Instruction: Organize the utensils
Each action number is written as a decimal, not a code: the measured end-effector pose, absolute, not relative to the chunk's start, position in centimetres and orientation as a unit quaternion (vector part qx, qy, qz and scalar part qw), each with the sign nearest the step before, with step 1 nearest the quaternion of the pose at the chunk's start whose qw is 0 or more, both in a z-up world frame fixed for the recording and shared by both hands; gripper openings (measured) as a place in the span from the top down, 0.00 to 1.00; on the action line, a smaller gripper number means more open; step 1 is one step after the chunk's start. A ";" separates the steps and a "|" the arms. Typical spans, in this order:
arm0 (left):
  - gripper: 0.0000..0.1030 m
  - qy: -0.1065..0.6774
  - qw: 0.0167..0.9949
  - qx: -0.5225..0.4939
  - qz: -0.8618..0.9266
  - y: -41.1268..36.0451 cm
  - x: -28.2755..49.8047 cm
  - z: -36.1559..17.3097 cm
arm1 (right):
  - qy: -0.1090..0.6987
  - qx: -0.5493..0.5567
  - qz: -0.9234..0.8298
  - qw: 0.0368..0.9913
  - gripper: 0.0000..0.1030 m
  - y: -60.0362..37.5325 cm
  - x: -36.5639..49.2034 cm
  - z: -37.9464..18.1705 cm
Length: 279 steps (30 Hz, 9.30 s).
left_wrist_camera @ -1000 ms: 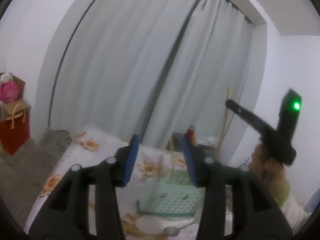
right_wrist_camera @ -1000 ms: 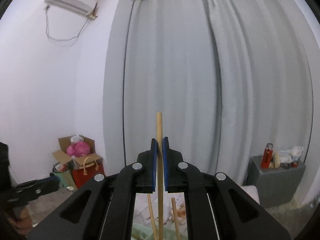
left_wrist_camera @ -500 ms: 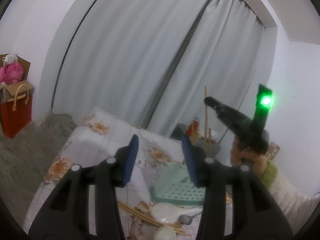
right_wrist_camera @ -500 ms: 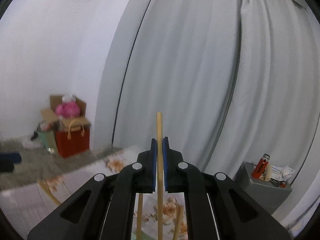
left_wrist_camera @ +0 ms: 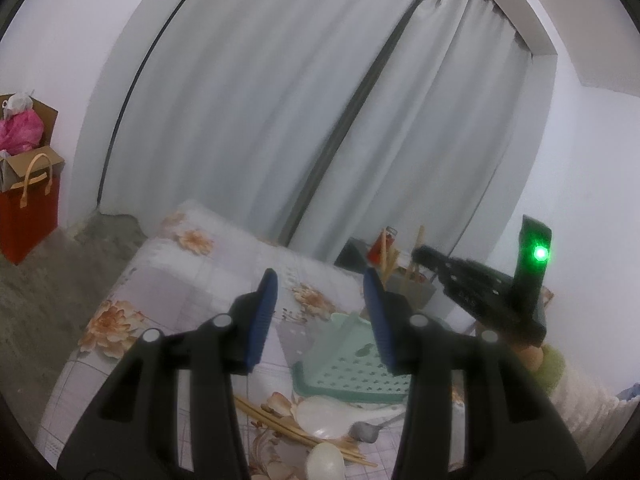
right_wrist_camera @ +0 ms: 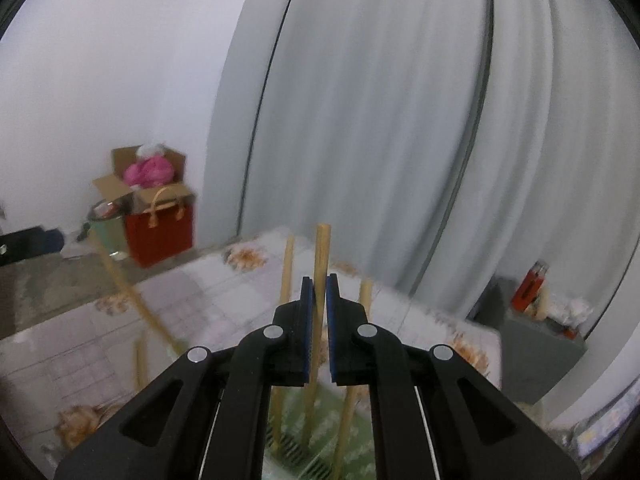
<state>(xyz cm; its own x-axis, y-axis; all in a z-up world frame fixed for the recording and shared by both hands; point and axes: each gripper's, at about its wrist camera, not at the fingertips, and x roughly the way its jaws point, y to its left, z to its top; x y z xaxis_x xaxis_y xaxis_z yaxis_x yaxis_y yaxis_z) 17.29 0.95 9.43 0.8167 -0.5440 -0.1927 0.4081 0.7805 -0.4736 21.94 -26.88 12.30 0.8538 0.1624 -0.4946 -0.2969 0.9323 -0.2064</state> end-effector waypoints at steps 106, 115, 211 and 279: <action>0.41 0.183 0.916 -0.206 -0.291 -1.9 18.8 12.0 | 0.144 0.048 0.128 0.980 0.93 -31.1 20.0 19.6; 0.41 0.233 0.915 -0.209 -0.254 1.5 16.2 8.0 | 0.251 0.088 0.089 0.960 0.92 -33.5 21.5 12.2; 0.89 0.473 0.846 -0.138 -0.203 7.7 10.2 -2.1 | 0.507 -0.091 0.172 0.839 0.90 -18.0 14.4 -1.4; 0.89 0.462 0.862 -0.101 -0.184 4.7 9.7 -1.4 | 0.458 0.159 0.105 0.868 0.95 -30.7 6.2 -0.7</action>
